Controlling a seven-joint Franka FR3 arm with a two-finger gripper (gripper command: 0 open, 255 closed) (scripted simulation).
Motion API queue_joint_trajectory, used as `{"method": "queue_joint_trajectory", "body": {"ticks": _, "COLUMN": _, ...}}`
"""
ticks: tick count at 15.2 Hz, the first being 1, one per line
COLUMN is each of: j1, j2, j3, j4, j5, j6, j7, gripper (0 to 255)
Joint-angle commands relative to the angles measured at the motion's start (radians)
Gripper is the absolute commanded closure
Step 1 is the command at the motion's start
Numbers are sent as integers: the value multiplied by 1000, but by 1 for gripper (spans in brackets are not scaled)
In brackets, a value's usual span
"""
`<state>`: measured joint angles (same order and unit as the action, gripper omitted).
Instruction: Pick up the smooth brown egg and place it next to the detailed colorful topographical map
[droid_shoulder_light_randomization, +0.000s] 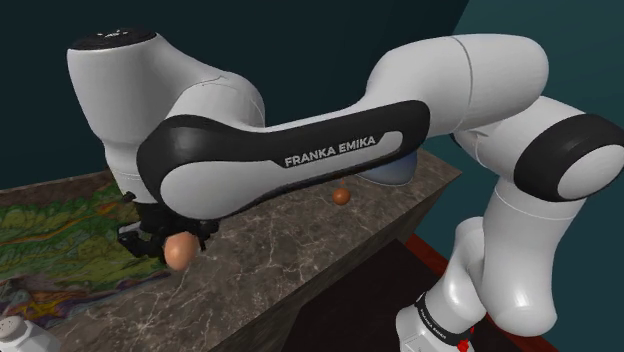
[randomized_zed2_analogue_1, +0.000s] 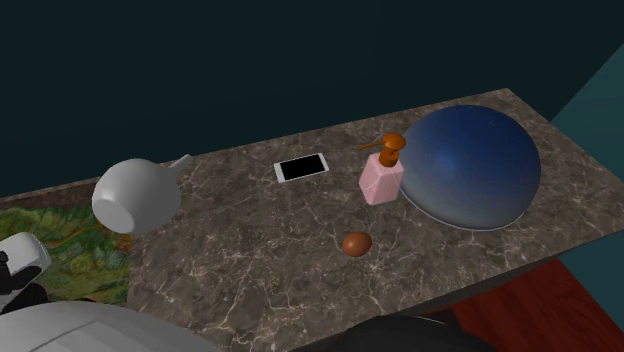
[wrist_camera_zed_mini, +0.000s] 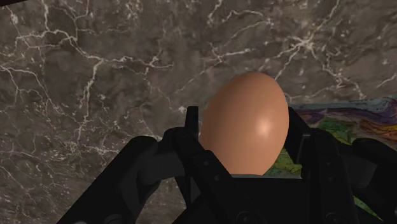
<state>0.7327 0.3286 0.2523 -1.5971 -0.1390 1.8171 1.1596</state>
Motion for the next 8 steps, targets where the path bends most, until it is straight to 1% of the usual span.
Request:
{"method": "queue_joint_trajectory", "body": {"ticks": 1, "j1": 18, "j2": 20, "j3": 6, "j4": 12, "j5": -5, "j6": 7, "j7": 27, "gripper": 255}}
{"method": "queue_joint_trajectory", "body": {"ticks": 8, "j1": 17, "j2": 44, "j3": 3, "j4": -50, "j5": -14, "j6": 90, "j7": 36, "gripper": 255}}
